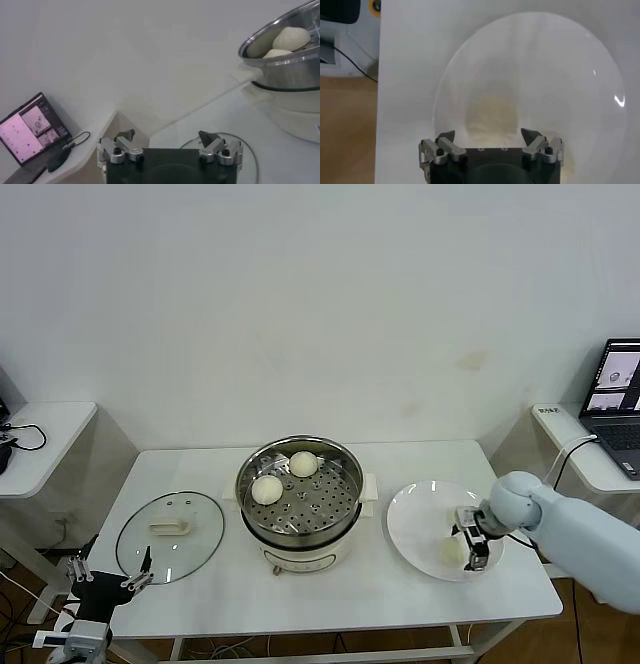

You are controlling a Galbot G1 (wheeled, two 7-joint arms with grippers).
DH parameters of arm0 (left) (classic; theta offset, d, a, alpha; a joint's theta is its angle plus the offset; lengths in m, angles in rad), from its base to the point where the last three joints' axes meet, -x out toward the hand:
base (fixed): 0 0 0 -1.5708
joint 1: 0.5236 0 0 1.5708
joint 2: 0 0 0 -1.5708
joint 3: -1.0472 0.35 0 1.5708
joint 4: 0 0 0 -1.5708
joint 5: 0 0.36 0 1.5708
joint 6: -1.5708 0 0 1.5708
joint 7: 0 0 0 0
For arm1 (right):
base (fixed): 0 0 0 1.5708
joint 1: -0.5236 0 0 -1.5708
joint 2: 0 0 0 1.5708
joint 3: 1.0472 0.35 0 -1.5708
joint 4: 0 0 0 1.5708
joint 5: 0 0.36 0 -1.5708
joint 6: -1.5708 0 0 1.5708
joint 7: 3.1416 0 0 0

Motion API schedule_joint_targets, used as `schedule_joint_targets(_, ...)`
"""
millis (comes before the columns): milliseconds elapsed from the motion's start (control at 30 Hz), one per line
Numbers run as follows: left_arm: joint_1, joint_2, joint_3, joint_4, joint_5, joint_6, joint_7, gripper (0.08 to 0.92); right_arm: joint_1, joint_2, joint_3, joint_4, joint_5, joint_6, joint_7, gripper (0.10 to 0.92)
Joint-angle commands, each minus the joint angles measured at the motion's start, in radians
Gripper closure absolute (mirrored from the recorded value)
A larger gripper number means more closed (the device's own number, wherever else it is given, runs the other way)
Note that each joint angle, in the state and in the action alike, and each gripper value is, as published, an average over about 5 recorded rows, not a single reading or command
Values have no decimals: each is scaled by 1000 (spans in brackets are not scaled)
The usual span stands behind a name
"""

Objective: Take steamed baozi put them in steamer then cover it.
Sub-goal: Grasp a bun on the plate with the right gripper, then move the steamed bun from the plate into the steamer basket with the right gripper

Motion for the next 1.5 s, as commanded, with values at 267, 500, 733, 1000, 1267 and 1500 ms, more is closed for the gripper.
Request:
schedule_joint_targets(267,-1,0,-2,-4,-1,-1,0,177,18,6,6,-4,20,-11,-26,366)
schedule_joint_targets(500,-3,1,0,-5,-2,-1,0,177,157,-24,-47,14,77,-23,-63,388)
schedule_joint_targets(733,-7,3,0,-8,-5,-2,0,177,352,-27,-100,36,170,-43,-70,389)
schedule_joint_targets(1000,-10,7,-6,-11,-9,-2,-1,177,559,48,-183,17,268,-60,-70,389)
schedule_joint_targets(1267,-15,8,-13,-9,-14,-1,0,177,775,208,-300,-11,370,-86,-62,389)
schedule_joint_targets(1500,-14,6,-28,0,-21,-2,-1,177,831,358,-375,-28,437,-105,-39,389)
